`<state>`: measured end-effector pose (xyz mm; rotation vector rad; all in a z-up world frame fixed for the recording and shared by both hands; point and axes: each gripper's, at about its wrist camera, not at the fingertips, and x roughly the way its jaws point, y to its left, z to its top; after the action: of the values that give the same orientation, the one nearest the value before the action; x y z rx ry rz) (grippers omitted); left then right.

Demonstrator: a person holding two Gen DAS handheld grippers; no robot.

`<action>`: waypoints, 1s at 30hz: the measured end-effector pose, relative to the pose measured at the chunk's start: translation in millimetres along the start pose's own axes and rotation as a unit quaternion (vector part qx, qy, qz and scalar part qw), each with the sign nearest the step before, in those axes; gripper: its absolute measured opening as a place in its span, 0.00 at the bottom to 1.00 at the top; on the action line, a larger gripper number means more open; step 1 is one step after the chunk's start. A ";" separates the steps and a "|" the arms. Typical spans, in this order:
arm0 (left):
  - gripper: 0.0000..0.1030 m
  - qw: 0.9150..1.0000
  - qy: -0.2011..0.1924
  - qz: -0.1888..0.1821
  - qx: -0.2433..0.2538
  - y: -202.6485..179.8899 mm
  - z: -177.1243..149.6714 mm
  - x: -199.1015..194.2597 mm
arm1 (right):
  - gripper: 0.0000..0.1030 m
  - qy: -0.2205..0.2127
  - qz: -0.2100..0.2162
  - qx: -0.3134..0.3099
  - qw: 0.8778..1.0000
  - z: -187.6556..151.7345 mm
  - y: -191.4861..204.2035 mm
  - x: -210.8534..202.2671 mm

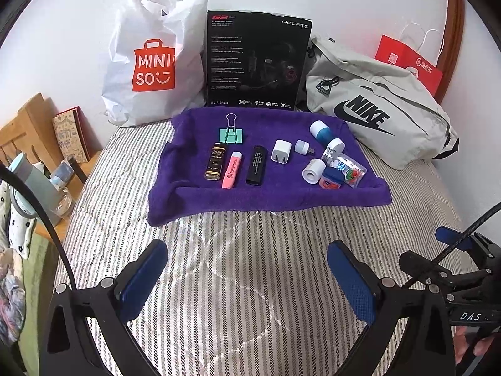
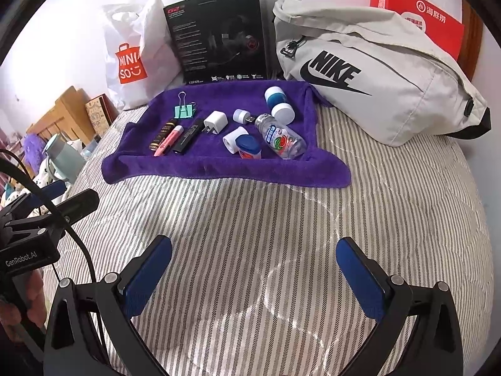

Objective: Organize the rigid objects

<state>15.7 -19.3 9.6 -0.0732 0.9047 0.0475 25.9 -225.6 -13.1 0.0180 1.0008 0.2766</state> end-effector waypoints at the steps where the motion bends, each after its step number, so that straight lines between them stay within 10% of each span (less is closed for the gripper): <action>1: 1.00 1.000 -0.001 0.000 0.001 0.1 0.0 0.1 | 1.00 -0.001 0.001 0.001 1.000 -0.1 0.0 -0.5; 30: 1.00 1.000 0.000 0.000 0.001 -1.2 -2.6 -2.3 | 1.00 0.001 -0.005 -0.002 1.000 -0.6 0.0 -4.1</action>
<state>12.3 -20.8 9.9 -0.0721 0.9051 0.0466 23.3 -226.7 -10.1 0.0086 1.0021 0.2689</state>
